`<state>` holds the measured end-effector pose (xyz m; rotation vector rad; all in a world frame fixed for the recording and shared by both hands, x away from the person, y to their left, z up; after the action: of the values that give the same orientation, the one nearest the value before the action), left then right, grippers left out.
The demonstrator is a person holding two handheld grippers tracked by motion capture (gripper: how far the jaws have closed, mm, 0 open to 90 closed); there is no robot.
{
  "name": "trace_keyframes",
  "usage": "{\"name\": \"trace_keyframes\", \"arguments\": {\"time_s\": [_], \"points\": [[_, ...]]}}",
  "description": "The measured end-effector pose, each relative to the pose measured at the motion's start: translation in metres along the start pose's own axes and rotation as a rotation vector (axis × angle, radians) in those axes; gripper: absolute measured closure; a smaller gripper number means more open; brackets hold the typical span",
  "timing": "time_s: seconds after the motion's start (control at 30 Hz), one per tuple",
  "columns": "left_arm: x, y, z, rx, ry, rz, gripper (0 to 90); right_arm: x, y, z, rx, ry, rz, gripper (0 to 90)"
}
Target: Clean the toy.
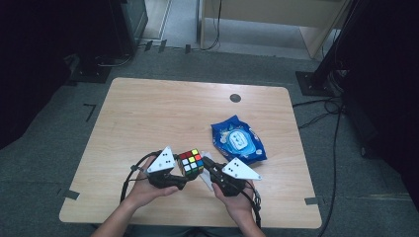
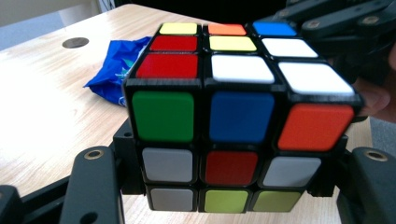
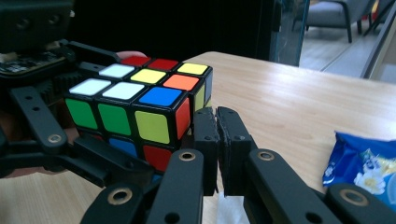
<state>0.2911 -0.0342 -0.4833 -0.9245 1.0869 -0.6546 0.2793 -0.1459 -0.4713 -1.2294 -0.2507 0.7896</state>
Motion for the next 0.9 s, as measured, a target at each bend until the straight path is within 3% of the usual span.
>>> {"name": "trace_keyframes", "arguments": {"time_s": [0.3,0.37,0.47,0.6,0.7,0.8,0.83,0.9], "points": [[0.002,0.003,-0.002,0.002,0.021,0.005,33.6,-0.006,-0.008,0.008,-0.058,-0.047,-0.031,86.9],[0.0,0.002,0.001,-0.029,0.023,-0.019,33.7,-0.007,-0.011,0.007,-0.073,-0.042,-0.046,75.7],[-0.004,0.001,0.01,-0.082,-0.004,-0.035,33.7,-0.007,-0.014,0.001,-0.027,-0.015,-0.062,63.8],[-0.012,0.004,0.026,-0.174,-0.041,-0.053,33.7,-0.001,-0.003,-0.009,0.0,0.003,-0.023,54.6],[-0.015,0.006,0.032,-0.206,-0.068,-0.053,33.7,0.007,0.009,-0.008,0.039,-0.031,0.029,47.1],[-0.015,0.005,0.033,-0.232,-0.066,-0.062,33.7,0.019,0.024,0.004,0.01,-0.05,0.078,31.8],[-0.014,0.004,0.032,-0.238,-0.065,-0.06,33.7,0.023,0.028,0.008,-0.007,-0.038,0.094,24.5],[-0.013,0.004,0.031,-0.246,-0.067,-0.055,33.7,0.029,0.033,0.014,-0.027,-0.013,0.104,19.4]]}}
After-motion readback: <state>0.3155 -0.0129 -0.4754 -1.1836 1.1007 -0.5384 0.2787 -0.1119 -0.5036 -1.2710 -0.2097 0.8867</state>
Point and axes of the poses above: each handheld gripper's, and its own axes: x roughly forward along the jaws, y roughly out of its underside, z roughly to its left, the point moved 8 cm from there along x, roughly forward along the jaws, and after that the axes turned 14 degrees about x, right-handed, at the moved point
